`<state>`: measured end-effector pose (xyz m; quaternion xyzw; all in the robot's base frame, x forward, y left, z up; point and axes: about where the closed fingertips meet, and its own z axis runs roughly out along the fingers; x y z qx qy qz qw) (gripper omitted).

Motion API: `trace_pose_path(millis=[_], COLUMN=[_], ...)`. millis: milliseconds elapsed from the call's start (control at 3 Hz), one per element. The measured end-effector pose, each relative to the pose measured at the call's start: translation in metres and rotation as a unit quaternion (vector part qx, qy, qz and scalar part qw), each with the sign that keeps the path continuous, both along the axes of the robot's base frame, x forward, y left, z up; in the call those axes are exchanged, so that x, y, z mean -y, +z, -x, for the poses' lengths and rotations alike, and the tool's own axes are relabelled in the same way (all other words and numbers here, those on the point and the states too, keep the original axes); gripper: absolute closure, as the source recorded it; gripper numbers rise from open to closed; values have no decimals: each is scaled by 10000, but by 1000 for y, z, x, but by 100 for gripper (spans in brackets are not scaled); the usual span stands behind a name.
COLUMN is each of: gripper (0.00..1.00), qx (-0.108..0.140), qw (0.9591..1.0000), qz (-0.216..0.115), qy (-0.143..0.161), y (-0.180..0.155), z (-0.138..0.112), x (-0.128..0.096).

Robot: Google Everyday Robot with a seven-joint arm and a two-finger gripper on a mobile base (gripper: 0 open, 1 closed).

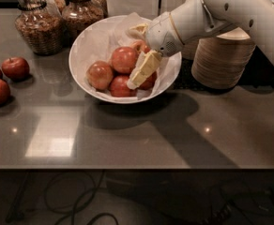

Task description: Pick apple from white bowl

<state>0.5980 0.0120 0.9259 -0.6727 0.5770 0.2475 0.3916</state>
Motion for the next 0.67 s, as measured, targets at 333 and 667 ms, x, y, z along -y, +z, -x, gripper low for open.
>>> trace_pose_path(millis=[333,667], gripper=[4,4], qx=[-102,-232], qw=[9999,9995], qz=[-91,-195], qy=[-12,40], y=[-7,-14], z=[-4,-4], x=[-1,-4])
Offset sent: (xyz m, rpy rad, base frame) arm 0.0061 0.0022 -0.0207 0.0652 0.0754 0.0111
